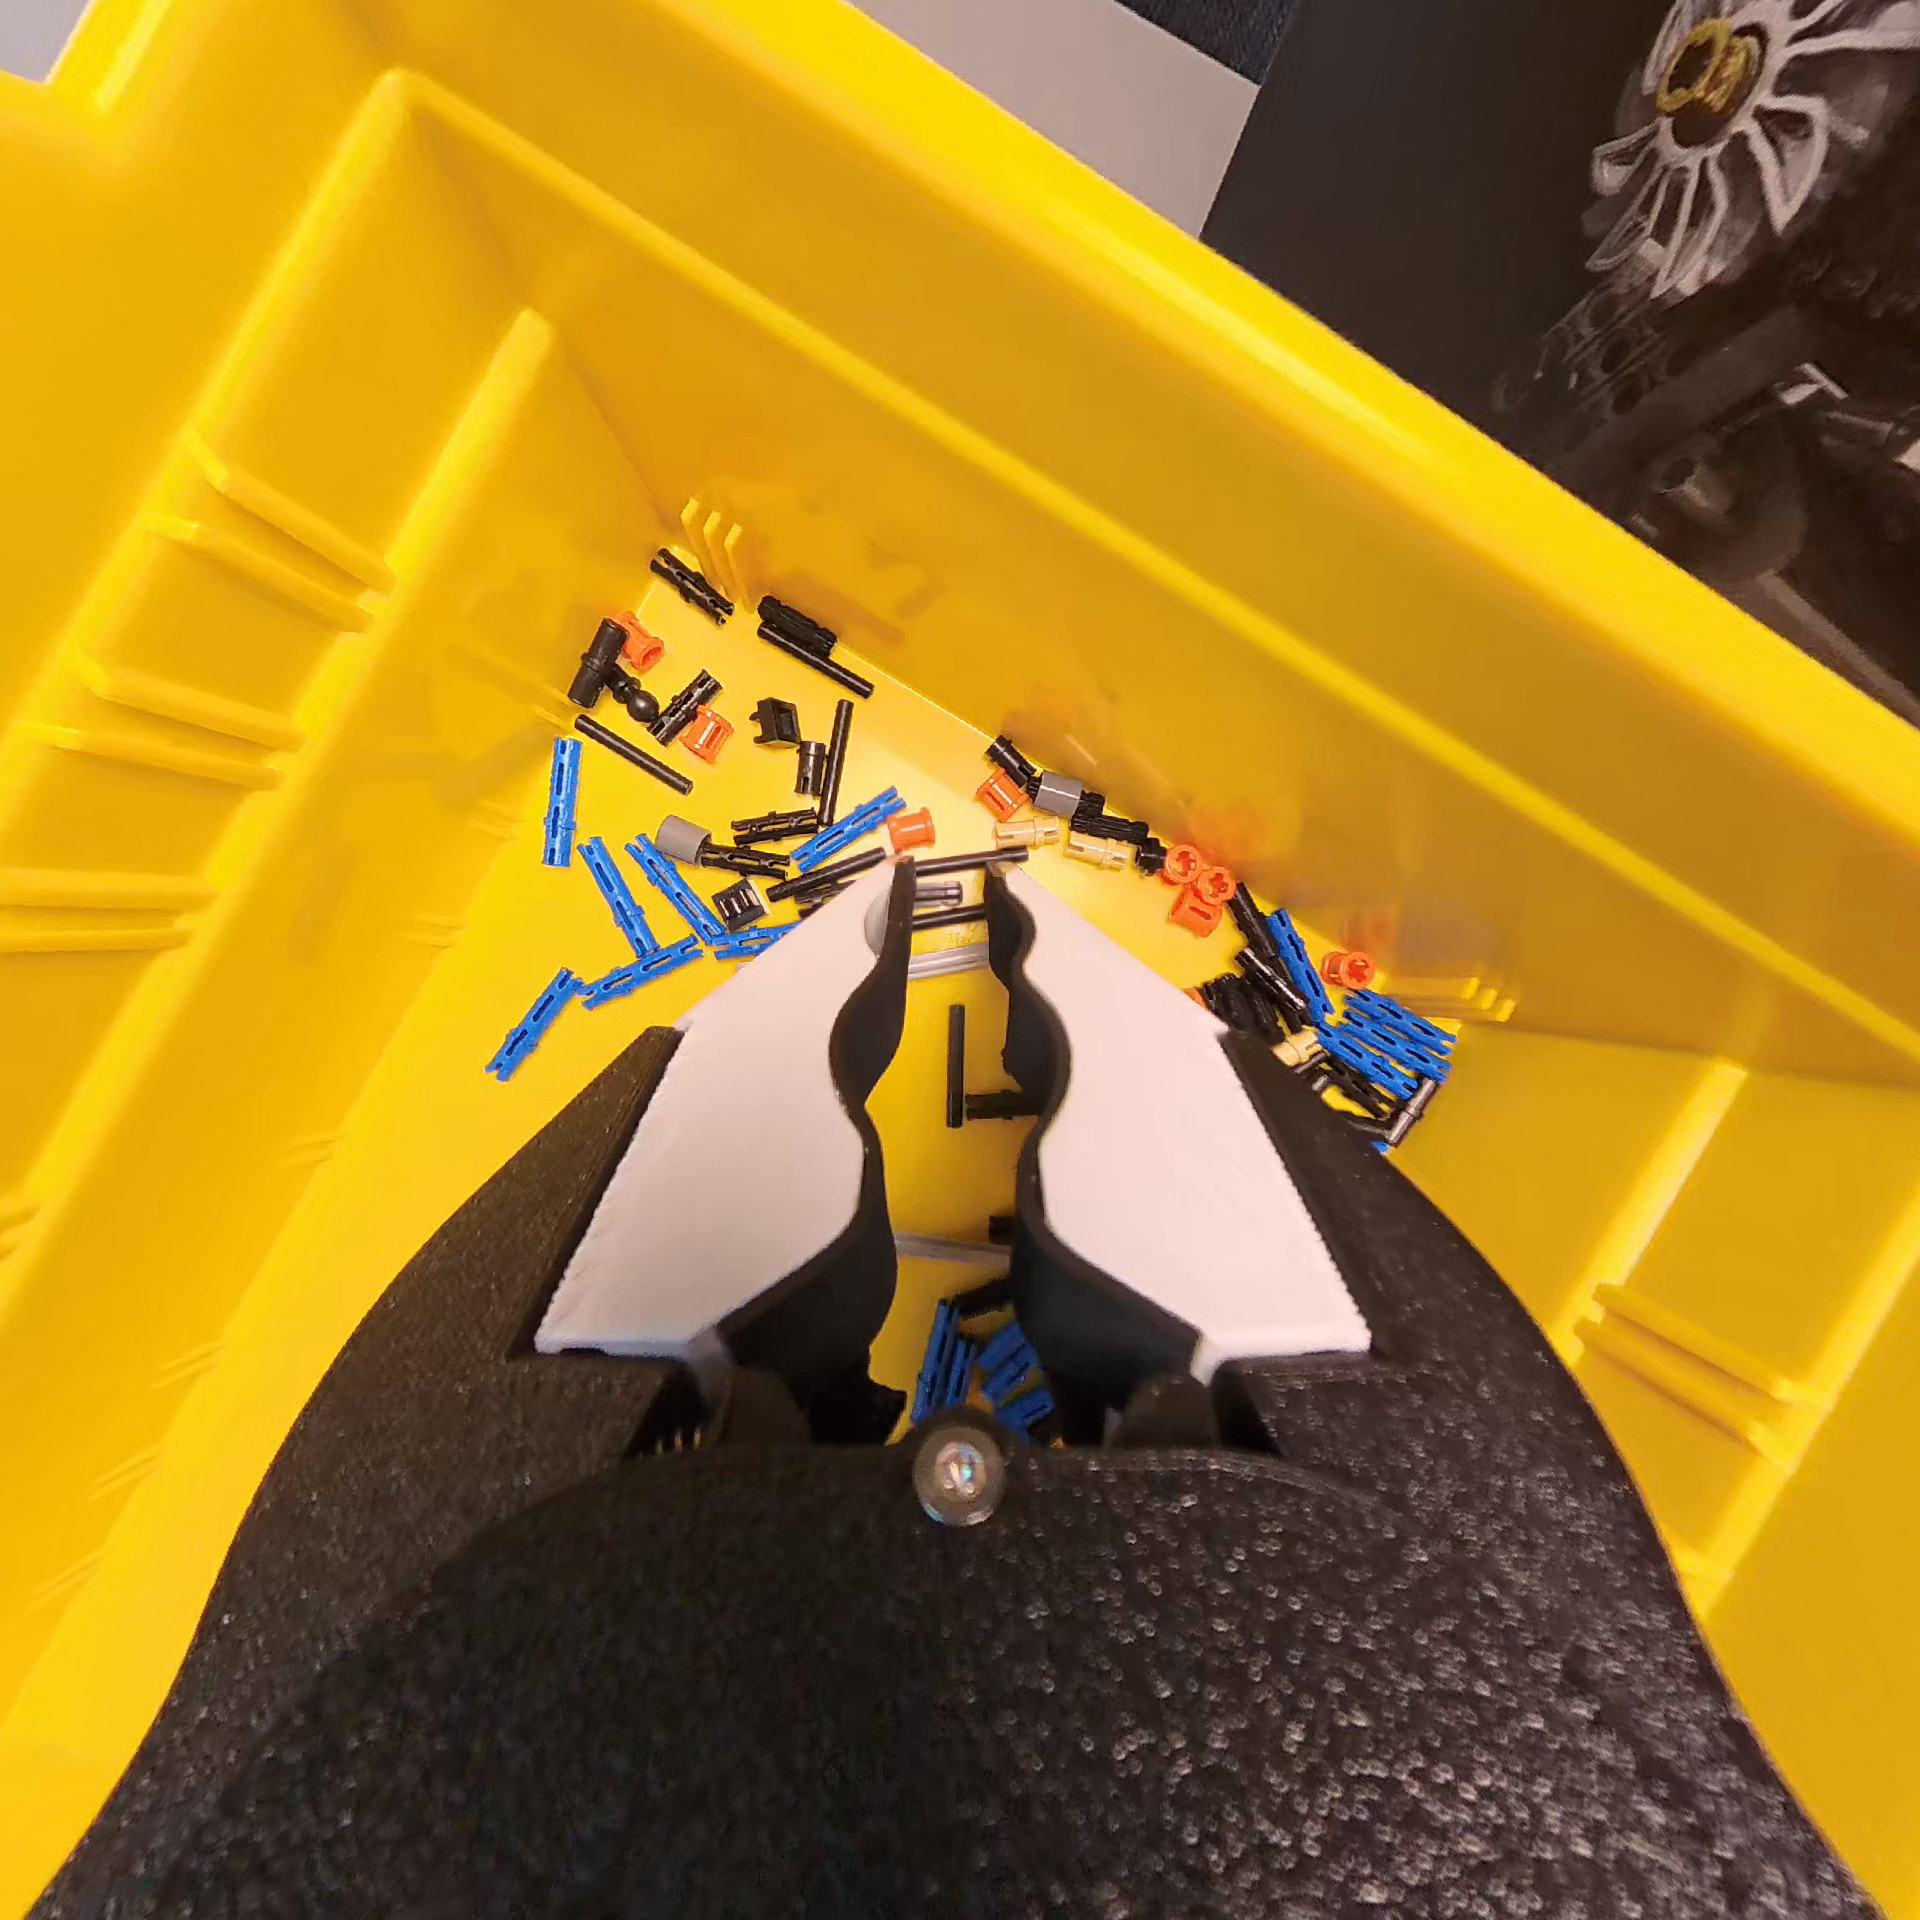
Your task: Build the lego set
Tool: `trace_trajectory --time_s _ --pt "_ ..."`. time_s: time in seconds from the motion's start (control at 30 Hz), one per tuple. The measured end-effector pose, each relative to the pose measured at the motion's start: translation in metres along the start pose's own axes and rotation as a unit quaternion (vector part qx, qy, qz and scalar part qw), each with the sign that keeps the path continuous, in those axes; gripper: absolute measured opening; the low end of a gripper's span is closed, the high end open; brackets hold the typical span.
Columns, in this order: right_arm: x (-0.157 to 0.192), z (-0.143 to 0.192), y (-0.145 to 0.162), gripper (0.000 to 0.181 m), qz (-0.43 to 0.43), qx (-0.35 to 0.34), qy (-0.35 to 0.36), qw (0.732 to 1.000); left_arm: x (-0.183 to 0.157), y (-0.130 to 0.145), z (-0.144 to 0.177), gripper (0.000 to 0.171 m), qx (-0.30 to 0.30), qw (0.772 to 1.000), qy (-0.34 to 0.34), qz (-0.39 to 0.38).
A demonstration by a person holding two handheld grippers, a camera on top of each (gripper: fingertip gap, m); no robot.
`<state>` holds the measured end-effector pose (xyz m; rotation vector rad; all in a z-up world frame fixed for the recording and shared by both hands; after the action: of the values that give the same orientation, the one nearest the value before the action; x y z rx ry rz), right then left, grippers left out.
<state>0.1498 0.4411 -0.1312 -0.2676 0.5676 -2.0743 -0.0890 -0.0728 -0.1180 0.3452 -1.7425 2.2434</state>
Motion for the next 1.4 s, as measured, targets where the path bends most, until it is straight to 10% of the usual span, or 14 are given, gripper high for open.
trace_trajectory --time_s 0.97,1.23,1.4 --pt "0.016 0.006 0.003 0.005 0.046 0.033 -0.003 0.998 -0.002 -0.001 -0.002 0.002 0.003 1.0 0.005 -0.013" --pt "0.065 0.116 -0.008 0.005 0.11 -0.175 -0.126 0.97 -0.002 -0.001 -0.002 0.002 0.001 1.0 0.007 -0.011" --pt "0.16 0.186 0.036 0.005 0.188 -0.2 -0.259 0.926 -0.002 -0.001 -0.002 0.002 0.0 1.0 0.005 -0.014"
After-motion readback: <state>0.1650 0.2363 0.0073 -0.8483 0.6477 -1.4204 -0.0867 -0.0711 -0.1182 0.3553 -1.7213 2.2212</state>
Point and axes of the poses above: each gripper's, where its closed fingertips meet, z back along the fingers, y out of its underside, x = y × z across the jaws, the point moved 8 cm from there along z, back along the fingers, and after that the axes turned 4 degrees about -z, right-handed, at the moved point
